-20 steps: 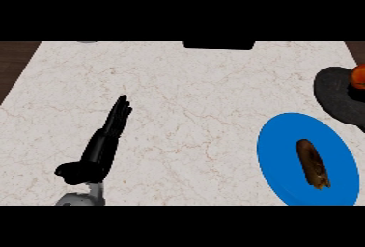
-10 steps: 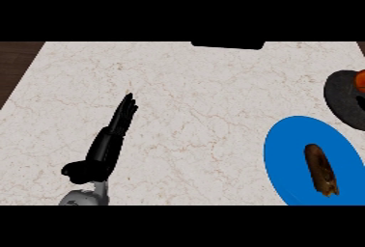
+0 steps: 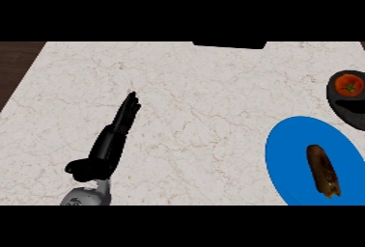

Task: Pick the tomato from the plate and place it in the pan

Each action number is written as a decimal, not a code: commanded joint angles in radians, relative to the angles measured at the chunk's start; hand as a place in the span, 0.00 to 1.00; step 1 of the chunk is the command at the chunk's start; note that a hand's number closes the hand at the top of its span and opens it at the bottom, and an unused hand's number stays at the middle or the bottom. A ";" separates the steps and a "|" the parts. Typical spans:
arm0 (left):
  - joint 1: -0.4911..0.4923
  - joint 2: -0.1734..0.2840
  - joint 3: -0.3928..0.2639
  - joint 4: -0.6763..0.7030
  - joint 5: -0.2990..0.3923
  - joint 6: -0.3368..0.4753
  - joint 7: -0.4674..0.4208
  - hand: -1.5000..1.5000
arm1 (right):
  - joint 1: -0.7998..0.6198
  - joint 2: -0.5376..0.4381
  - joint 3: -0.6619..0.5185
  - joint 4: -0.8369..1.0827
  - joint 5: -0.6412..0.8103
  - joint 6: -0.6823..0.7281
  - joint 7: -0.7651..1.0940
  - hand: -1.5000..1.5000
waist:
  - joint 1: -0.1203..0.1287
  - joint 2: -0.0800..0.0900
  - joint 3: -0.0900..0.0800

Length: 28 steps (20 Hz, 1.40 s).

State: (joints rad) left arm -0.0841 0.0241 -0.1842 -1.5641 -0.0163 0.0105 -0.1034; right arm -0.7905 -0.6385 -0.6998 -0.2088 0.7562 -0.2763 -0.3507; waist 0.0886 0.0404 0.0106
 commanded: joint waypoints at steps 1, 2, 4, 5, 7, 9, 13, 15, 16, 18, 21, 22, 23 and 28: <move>0.042 -0.001 -0.004 -0.016 -0.008 0.015 0.012 0.50 | -0.007 -0.024 -0.100 -0.017 -0.109 0.040 -0.111 0.00 | -0.019 -0.012 0.000; 0.038 0.015 0.020 -0.025 0.026 -0.012 0.001 0.50 | -0.018 -0.009 -0.103 -0.021 -0.112 0.014 -0.121 0.00 | -0.008 -0.009 -0.001; 0.028 -0.008 0.013 0.013 0.011 0.006 -0.024 0.50 | -0.008 -0.033 -0.152 -0.017 -0.164 0.055 -0.159 0.00 | -0.026 -0.007 -0.001; 0.038 0.003 0.023 0.013 0.017 -0.002 -0.032 0.50 | -0.001 -0.037 -0.166 -0.013 -0.182 0.069 -0.177 0.00 | -0.031 -0.011 -0.002; 0.012 0.001 0.019 0.019 0.003 0.005 -0.026 0.50 | -0.006 -0.042 -0.204 0.006 -0.223 0.108 -0.174 0.00 | -0.030 -0.010 -0.002; 0.006 -0.003 0.025 -0.016 0.007 0.021 0.029 0.50 | 0.035 -0.070 -0.223 0.026 -0.251 0.198 -0.203 0.00 | -0.044 -0.019 -0.003; 0.043 0.026 0.043 -0.025 0.019 -0.002 -0.002 0.50 | 0.091 -0.113 -0.268 0.051 -0.308 0.346 -0.250 0.00 | -0.043 -0.019 -0.003; 0.016 0.017 0.059 0.011 0.029 0.001 0.000 0.50 | 0.122 -0.167 -0.276 0.059 -0.327 0.500 -0.276 0.00 | -0.063 -0.021 -0.003; 0.045 0.018 0.050 0.009 0.017 0.006 -0.018 0.50 | 0.158 -0.162 -0.277 0.062 -0.335 0.546 -0.316 0.00 | -0.065 -0.024 -0.004; 0.011 0.034 0.072 -0.016 0.035 -0.004 0.023 0.50 | 0.174 -0.155 -0.242 0.051 -0.313 0.592 -0.343 0.00 | -0.060 -0.027 -0.005; 0.050 0.003 0.028 0.014 -0.005 0.013 -0.036 0.50 | 0.229 -0.131 -0.237 0.035 -0.320 0.630 -0.440 0.00 | -0.060 -0.025 -0.004; 0.029 0.005 0.045 0.044 -0.005 0.018 -0.033 0.50 | 0.251 -0.118 -0.239 0.041 -0.329 0.639 -0.452 0.00 | -0.065 -0.026 -0.005; 0.058 0.043 0.070 0.035 0.031 -0.034 -0.076 0.50 | 0.277 -0.148 -0.219 0.033 -0.313 0.664 -0.456 0.00 | -0.064 -0.027 -0.006; 0.092 0.014 0.037 -0.055 0.019 -0.001 0.002 0.50 | 0.292 -0.156 -0.202 0.012 -0.331 0.660 -0.476 0.00 | -0.062 -0.031 -0.006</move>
State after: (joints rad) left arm -0.0226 0.0394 -0.1421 -1.5762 -0.0037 0.0103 -0.1183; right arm -0.5323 -0.7934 -0.9173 -0.1880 0.4330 0.3470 -0.7760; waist 0.0272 0.0119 0.0052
